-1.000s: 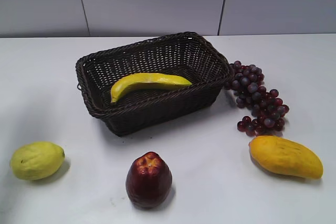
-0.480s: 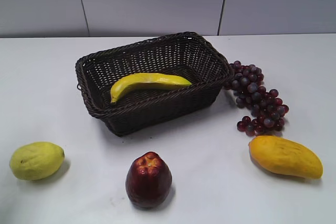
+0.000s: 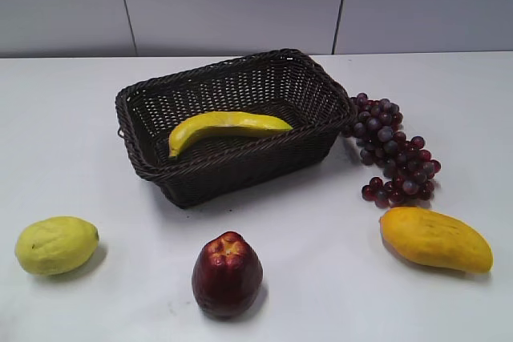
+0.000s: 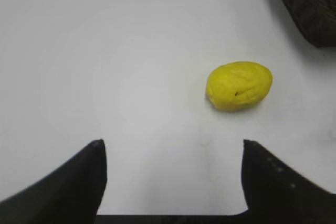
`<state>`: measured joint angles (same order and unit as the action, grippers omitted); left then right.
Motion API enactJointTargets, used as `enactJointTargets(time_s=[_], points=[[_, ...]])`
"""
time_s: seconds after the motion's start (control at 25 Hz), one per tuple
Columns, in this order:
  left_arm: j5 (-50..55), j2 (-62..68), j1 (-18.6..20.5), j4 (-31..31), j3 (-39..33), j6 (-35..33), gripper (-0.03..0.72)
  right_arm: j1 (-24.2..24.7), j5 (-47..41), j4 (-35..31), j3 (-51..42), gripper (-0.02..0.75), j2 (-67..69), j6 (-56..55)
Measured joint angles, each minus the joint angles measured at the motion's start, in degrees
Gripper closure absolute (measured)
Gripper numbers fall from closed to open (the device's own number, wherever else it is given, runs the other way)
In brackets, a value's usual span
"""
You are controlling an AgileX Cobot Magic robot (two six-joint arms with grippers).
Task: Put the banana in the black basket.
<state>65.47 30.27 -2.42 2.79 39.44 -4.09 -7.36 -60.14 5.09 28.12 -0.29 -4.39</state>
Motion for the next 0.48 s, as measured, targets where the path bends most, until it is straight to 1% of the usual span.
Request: enactJointTargets(time_s=[0.12, 0.28, 0.48], points=[[-0.21, -9.28, 0.00, -0.32, -3.01, 0.05, 0.096, 0.00, 0.00, 0.00, 0.00, 0.256, 0.00, 0.00], [-1.38, -18.16, 0.00, -1.11, -5.92, 0.05, 0.096, 0.00, 0.00, 0.00, 0.00, 0.256, 0.00, 0.00], [-2.32, -20.85, 0.00, -1.37, -8.76, 0.05, 0.096, 0.00, 0.04, 0.00, 0.00, 0.256, 0.00, 0.00]])
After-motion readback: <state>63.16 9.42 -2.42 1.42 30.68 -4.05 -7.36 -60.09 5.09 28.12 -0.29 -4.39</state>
